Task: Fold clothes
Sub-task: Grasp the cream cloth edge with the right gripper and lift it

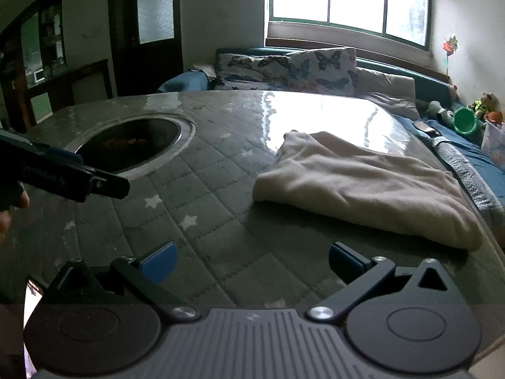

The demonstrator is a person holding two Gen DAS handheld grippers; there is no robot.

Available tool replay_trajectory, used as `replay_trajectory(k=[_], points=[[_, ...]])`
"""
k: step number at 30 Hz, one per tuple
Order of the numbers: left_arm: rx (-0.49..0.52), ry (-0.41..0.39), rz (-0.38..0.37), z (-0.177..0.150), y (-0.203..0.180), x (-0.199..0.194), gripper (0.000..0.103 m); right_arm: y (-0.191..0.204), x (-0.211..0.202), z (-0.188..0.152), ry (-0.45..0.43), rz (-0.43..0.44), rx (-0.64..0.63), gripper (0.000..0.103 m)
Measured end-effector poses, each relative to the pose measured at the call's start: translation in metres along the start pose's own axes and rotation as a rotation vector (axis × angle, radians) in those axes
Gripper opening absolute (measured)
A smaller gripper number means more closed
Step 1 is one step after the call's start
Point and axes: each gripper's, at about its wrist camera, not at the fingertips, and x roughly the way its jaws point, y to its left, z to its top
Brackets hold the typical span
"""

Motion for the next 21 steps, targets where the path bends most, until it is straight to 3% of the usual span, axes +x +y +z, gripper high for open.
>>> replay_trajectory(k=[10,21], points=[[0.054,0.013,-0.039,-0.004,-0.023,0.001,0.103,-0.011,-0.006,-0.008,0.011,-0.029,0.031,0.103],[0.057,0.003,-0.052,0.004,-0.024,-0.003,0.103,-0.021,-0.003,0.004,0.007,-0.035,0.043,0.103]])
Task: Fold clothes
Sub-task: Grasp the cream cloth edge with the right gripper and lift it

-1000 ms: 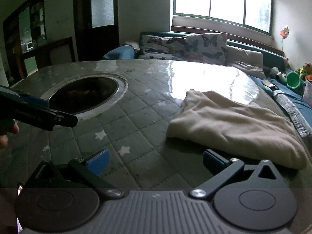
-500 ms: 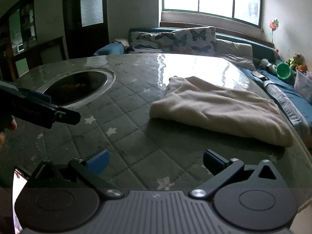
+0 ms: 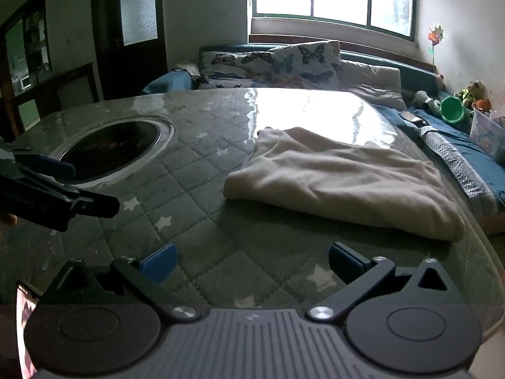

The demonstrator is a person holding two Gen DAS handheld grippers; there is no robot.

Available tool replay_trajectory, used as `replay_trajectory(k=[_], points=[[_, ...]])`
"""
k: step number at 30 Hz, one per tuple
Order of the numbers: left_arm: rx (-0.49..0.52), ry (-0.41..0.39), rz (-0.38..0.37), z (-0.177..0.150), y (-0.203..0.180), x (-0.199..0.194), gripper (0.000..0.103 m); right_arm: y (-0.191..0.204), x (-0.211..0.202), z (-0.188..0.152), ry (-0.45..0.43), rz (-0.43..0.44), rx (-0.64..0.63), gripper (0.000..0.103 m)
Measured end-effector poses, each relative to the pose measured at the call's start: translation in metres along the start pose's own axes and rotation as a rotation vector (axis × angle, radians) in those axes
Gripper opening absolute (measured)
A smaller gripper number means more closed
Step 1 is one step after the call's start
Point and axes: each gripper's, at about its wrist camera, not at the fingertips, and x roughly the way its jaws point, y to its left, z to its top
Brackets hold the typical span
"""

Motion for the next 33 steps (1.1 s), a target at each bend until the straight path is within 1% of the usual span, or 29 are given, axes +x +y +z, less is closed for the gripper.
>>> replay_trajectory(k=[4,10,12,14,16,19,21,22,25,26,27,28,31,32,33], points=[[-0.012,-0.005,-0.002,0.004,0.003,0.000,0.103,-0.006,0.001,0.013,-0.020,-0.014,-0.011,0.102],[-0.021,-0.005,0.005,0.006,0.010,0.001,0.103,-0.031,0.015,0.045,-0.037,-0.050,0.017,0.097],[-0.027,-0.002,0.008,0.007,0.012,0.003,0.103,-0.042,0.022,0.058,-0.040,-0.064,0.035,0.093],[-0.031,0.001,0.011,0.008,0.015,0.005,0.103,-0.057,0.036,0.073,-0.046,-0.098,0.045,0.092],[-0.035,0.006,0.013,0.008,0.017,0.007,0.103,-0.069,0.047,0.085,-0.044,-0.120,0.054,0.087],[-0.043,0.016,0.014,0.008,0.020,0.011,0.103,-0.091,0.074,0.103,-0.006,-0.138,0.098,0.076],[-0.046,0.023,0.016,0.008,0.021,0.015,0.103,-0.103,0.094,0.111,0.031,-0.133,0.136,0.064],[-0.047,0.026,0.018,0.007,0.022,0.016,0.103,-0.106,0.100,0.113,0.043,-0.129,0.149,0.061],[-0.048,0.038,0.022,0.005,0.024,0.020,0.103,-0.117,0.127,0.115,0.091,-0.143,0.179,0.057],[-0.048,0.042,0.024,0.004,0.025,0.021,0.103,-0.117,0.132,0.115,0.100,-0.150,0.179,0.053],[-0.049,0.044,0.026,0.004,0.026,0.022,0.103,-0.119,0.141,0.113,0.120,-0.146,0.185,0.045],[-0.051,0.046,0.027,0.003,0.026,0.022,0.103,-0.121,0.147,0.111,0.133,-0.143,0.196,0.044],[-0.058,0.049,0.032,0.003,0.029,0.023,0.103,-0.120,0.152,0.107,0.120,-0.167,0.183,0.032],[-0.058,0.048,0.032,0.003,0.029,0.023,0.103,-0.119,0.151,0.106,0.113,-0.162,0.177,0.013],[-0.059,0.048,0.032,0.003,0.030,0.023,0.103,-0.121,0.149,0.106,0.106,-0.158,0.181,0.003]])
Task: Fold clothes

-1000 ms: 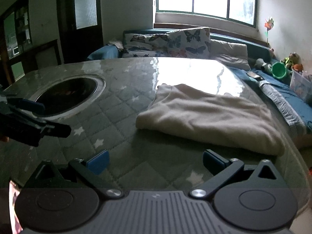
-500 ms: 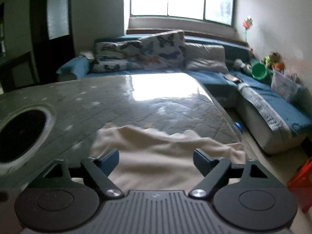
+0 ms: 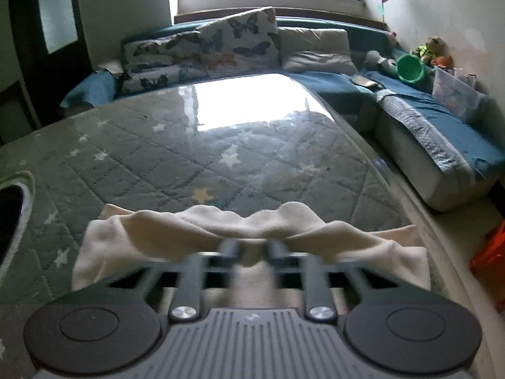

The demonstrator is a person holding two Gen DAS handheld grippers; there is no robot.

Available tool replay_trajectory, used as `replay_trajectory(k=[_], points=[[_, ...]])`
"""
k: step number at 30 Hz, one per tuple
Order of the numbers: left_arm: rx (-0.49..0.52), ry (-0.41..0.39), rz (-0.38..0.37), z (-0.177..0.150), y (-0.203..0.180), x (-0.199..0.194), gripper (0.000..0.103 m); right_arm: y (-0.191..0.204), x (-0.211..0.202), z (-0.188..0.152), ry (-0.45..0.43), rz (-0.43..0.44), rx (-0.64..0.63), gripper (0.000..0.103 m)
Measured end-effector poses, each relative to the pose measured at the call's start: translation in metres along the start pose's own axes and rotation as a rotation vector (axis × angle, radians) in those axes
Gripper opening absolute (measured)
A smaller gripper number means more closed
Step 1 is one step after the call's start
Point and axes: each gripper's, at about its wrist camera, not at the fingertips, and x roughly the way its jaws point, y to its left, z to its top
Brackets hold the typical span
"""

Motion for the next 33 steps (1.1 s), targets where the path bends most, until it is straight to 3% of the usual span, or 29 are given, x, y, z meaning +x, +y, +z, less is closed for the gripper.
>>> replay_trajectory(k=[7,12,18,25,33], points=[[0.001,-0.002,-0.008,-0.001,-0.001,-0.002,0.103,-0.007,-0.036,0.000,-0.100,0.039,0.019,0.001],[-0.004,-0.018,-0.010,-0.001,0.002,-0.008,0.103,-0.010,-0.106,-0.011,-0.227,0.155,0.033,0.001],[-0.013,-0.032,-0.021,0.001,0.003,-0.012,0.103,-0.009,-0.200,-0.052,-0.353,0.249,-0.007,0.000],[0.015,-0.042,-0.038,0.003,-0.009,-0.017,0.103,0.001,-0.257,-0.077,-0.427,0.293,-0.030,0.000],[0.046,-0.044,-0.054,0.003,-0.020,-0.022,0.103,0.017,-0.239,-0.092,-0.303,0.244,-0.063,0.005]])
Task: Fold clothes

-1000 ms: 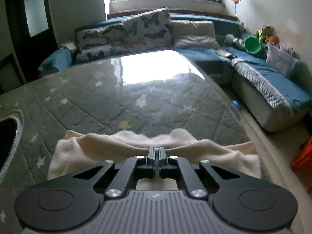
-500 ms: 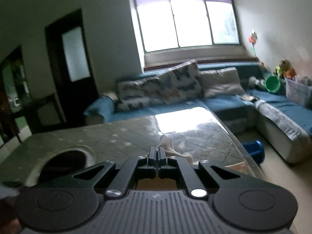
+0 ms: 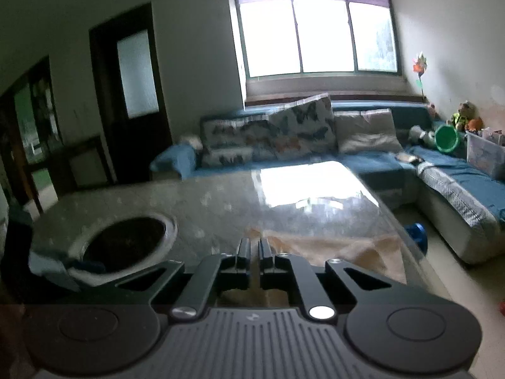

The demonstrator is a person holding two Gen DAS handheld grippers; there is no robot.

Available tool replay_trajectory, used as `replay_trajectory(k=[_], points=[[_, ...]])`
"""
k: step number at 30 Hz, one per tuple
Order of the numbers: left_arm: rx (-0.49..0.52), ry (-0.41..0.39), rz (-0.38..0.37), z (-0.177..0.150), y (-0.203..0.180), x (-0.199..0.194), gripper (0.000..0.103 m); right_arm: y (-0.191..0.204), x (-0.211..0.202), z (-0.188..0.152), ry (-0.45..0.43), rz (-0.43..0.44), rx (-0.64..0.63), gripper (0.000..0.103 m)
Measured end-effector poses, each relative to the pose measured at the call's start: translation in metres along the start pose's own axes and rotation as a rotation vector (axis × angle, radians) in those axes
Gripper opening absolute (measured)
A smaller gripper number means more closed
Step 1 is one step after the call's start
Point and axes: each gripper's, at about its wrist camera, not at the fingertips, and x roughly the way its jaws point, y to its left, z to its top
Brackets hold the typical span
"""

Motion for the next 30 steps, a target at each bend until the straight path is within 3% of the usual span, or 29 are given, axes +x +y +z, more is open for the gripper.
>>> replay_trajectory(k=[1,6,19,21,25,30], points=[[0.003,0.003,-0.004,0.000,-0.001,0.000,0.103,0.003,0.002,-0.004,0.015,-0.004,-0.002,0.006],[0.012,0.007,-0.025,-0.004,-0.009,-0.002,0.103,0.013,0.008,-0.021,0.078,-0.033,-0.005,0.029],[0.046,0.003,-0.055,-0.013,-0.027,-0.008,0.103,0.021,0.009,-0.054,0.161,-0.051,0.023,0.040],[0.048,0.002,-0.059,-0.013,-0.029,-0.009,0.103,0.022,0.009,-0.058,0.166,-0.055,0.021,0.046],[0.055,-0.001,-0.058,-0.014,-0.033,-0.010,0.103,0.024,0.007,-0.062,0.174,-0.057,0.022,0.047],[0.060,0.001,-0.059,-0.015,-0.039,-0.011,0.103,0.023,0.003,-0.067,0.178,-0.068,0.035,0.057]])
